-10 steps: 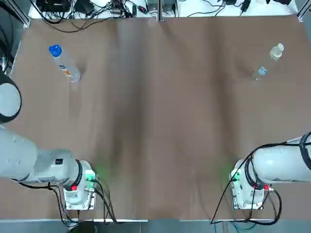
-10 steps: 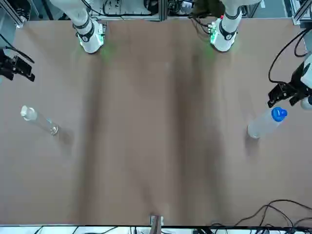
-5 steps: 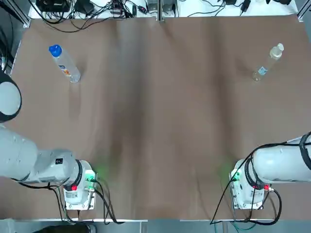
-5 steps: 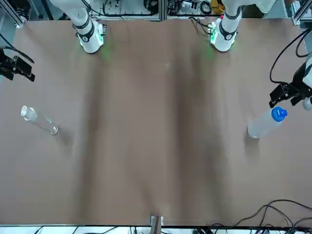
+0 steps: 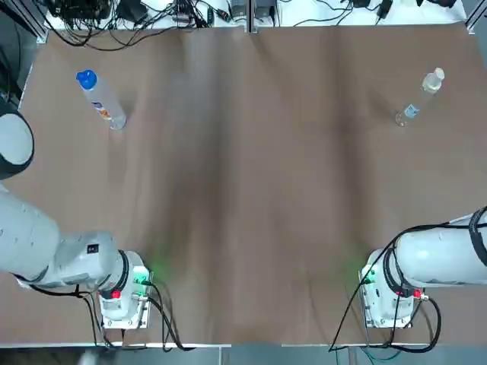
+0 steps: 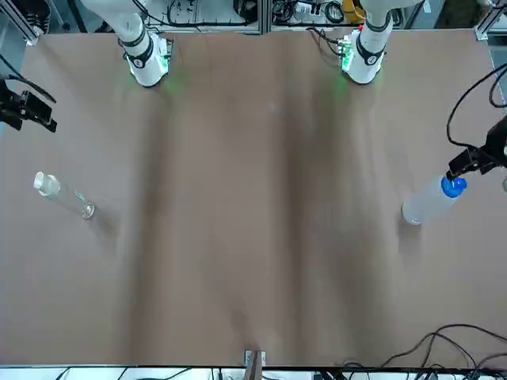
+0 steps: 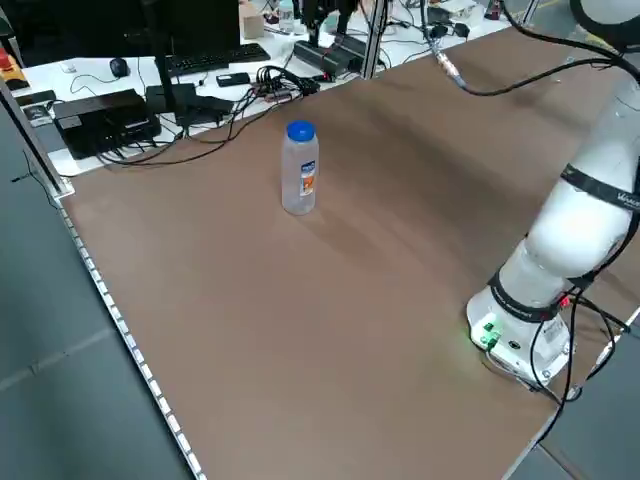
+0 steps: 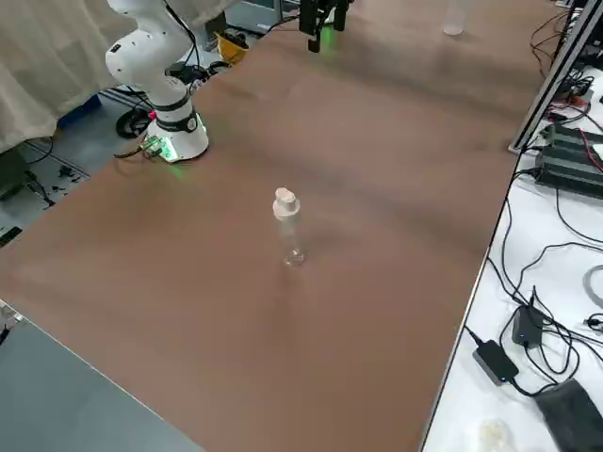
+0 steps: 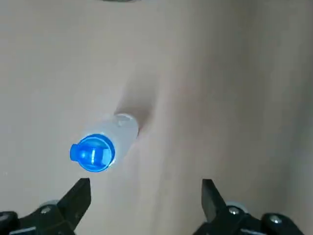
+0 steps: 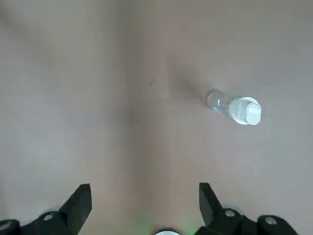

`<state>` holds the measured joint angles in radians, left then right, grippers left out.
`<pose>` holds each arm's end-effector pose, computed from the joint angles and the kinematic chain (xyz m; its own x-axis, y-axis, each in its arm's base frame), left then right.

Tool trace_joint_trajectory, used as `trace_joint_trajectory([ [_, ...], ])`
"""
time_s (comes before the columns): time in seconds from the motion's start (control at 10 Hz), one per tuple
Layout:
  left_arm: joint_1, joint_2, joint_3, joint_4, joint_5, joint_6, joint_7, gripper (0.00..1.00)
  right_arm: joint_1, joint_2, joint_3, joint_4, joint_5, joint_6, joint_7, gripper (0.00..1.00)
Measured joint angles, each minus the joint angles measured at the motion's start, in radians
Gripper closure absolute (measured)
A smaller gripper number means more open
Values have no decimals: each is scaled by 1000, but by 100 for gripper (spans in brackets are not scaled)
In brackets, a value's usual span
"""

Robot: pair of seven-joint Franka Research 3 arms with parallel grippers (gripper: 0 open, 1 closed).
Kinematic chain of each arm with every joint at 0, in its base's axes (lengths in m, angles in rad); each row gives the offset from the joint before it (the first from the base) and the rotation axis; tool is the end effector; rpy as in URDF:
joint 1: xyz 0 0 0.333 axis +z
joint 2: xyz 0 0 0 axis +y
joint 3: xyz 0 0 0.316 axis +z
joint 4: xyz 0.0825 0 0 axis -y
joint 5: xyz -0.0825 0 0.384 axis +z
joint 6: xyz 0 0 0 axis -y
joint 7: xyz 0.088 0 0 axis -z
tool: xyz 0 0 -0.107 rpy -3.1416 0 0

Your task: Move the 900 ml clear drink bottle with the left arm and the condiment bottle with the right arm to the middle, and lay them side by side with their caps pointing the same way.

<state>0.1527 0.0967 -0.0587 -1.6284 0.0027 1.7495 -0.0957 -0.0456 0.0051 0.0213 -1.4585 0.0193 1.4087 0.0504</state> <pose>0.5925 0.0575 0.5573 0.9818 0.1885 0.0242 0.1884 -0.9821 0.0053 0.5390 -0.0108 0.6600 0.9959 -0.0715 -0.0557 -0.0725 -0.9972 -0.0165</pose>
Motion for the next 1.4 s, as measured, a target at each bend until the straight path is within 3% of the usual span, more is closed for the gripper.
trace_joint_trajectory([
  [0.2,76,56,2,-26,0,67,42,0,0,0,-1,0,0,0,0,3],
  [0.4,132,99,2,-115,0,221,114,0,-1,0,-5,0,0,0,0,3],
  [0.6,148,111,2,-191,0,303,133,0,-1,0,-9,0,0,0,0,3],
  [1.0,147,100,-13,-220,0,308,133,0,-32,3,-19,-12,-7,19,0,3],
  [1.4,151,76,-13,-239,0,308,184,0,-127,6,-24,-81,-9,76,-2,3],
])
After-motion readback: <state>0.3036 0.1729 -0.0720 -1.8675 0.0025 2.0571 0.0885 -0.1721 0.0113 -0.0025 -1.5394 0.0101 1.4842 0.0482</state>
